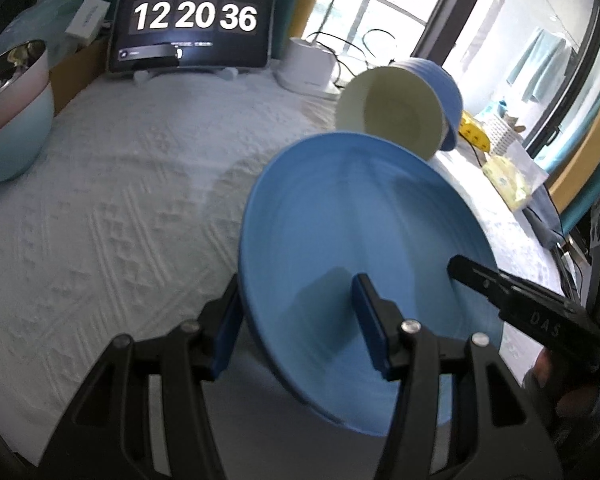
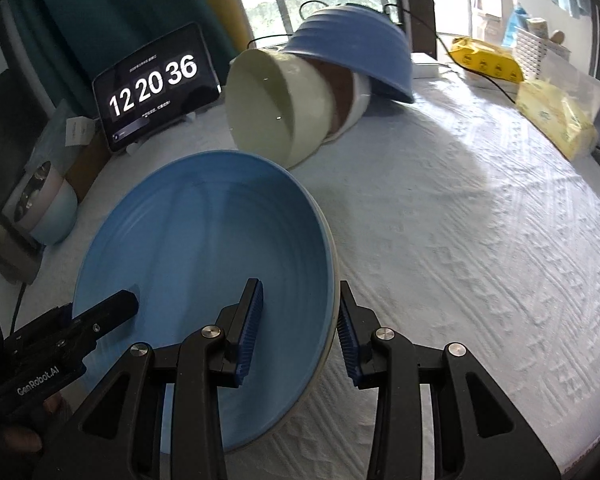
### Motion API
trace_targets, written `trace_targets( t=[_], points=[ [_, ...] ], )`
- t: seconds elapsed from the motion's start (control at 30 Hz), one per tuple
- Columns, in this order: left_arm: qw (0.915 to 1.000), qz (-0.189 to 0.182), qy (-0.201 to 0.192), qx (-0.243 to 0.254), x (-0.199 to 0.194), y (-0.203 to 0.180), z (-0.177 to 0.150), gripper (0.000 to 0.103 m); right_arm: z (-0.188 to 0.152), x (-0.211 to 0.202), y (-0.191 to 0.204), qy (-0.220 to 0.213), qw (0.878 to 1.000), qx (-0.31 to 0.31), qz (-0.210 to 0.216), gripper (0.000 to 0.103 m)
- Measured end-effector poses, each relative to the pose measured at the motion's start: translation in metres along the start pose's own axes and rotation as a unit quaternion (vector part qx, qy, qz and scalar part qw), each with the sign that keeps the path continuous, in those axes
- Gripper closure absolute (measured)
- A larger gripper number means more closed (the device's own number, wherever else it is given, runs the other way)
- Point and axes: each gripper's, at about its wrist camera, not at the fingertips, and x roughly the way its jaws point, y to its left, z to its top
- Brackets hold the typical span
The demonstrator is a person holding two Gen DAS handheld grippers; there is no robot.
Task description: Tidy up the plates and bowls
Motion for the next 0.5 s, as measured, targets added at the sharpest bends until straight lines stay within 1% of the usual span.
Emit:
trace_targets(
  t=[0.5],
  points=[
    [0.9997, 0.024, 0.005, -0.008, 0.005, 0.028, 0.015, 0.048, 0.018, 0.03, 0.027, 0.023, 1.0, -0.014, 0.011, 0.064]
  ],
)
